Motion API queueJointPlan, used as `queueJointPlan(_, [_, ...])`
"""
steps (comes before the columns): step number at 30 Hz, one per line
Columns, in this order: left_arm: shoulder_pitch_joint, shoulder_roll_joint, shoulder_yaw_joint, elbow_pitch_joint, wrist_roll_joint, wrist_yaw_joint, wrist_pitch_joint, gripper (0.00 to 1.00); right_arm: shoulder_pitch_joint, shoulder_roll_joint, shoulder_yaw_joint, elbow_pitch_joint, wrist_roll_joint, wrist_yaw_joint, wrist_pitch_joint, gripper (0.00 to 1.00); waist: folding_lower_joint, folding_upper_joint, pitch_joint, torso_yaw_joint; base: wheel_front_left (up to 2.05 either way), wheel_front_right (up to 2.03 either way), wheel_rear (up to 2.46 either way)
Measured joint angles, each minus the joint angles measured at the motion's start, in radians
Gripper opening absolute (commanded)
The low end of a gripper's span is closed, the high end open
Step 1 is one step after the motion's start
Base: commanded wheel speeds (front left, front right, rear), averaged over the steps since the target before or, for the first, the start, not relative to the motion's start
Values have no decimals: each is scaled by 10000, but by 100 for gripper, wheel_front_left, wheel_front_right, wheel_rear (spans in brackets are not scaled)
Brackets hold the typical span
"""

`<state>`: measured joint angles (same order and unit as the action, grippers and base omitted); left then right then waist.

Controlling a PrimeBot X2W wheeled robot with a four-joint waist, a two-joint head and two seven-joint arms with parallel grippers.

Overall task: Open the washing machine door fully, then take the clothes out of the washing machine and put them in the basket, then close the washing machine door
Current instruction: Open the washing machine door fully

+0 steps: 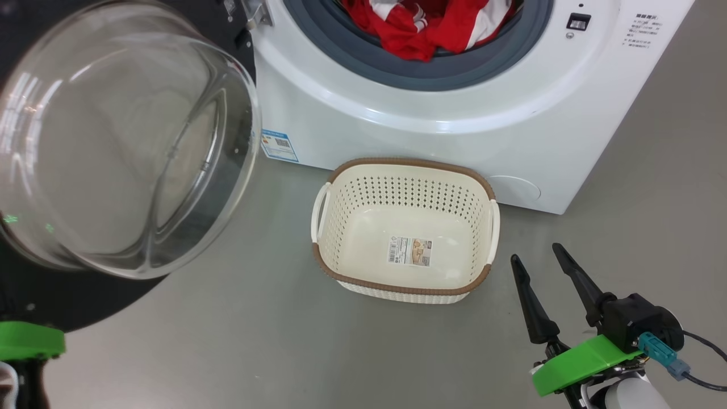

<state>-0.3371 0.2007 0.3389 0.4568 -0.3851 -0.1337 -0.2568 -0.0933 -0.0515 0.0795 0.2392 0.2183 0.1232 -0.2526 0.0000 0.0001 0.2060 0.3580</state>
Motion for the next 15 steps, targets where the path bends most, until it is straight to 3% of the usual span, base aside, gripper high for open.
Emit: queueJointPlan(15, [-258,119,199,349,-38,12,0,0,-142,-4,0,21,-25,0,0,100,0,0,-161,-123,0,0,0])
